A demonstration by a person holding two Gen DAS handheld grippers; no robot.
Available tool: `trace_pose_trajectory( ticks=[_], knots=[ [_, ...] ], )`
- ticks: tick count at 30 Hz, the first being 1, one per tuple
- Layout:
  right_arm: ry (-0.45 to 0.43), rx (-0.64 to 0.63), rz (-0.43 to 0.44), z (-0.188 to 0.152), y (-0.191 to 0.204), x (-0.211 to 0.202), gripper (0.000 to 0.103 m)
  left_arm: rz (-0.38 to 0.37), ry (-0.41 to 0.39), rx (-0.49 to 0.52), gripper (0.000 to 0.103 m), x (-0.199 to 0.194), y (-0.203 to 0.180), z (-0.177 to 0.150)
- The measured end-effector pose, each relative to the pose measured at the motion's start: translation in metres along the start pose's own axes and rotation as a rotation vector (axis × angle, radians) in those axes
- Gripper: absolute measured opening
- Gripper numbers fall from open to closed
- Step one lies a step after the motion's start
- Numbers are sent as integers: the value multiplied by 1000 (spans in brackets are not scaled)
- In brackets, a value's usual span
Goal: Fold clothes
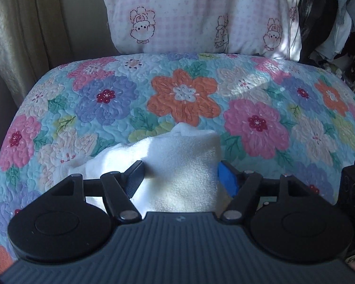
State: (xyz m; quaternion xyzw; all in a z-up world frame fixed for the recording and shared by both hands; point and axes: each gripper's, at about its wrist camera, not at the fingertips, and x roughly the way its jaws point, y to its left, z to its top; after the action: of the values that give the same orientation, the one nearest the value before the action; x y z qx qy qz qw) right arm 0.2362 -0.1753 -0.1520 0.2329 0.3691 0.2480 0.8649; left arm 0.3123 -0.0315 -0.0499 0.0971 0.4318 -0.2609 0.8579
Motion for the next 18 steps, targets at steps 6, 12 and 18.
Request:
trace_pose_trajectory(
  ticks=[6,12,18],
  knots=[
    [5,-75,14,-2,15,-2,67,58,56,71,86,3,-2,-21],
    [24,-72,25,-3,24,2,66,85,74,120,87,-8,-12,-30],
    [62,38,135,-15,11,-40,71,91,15,-191,21,-3,38,-34]
  ],
)
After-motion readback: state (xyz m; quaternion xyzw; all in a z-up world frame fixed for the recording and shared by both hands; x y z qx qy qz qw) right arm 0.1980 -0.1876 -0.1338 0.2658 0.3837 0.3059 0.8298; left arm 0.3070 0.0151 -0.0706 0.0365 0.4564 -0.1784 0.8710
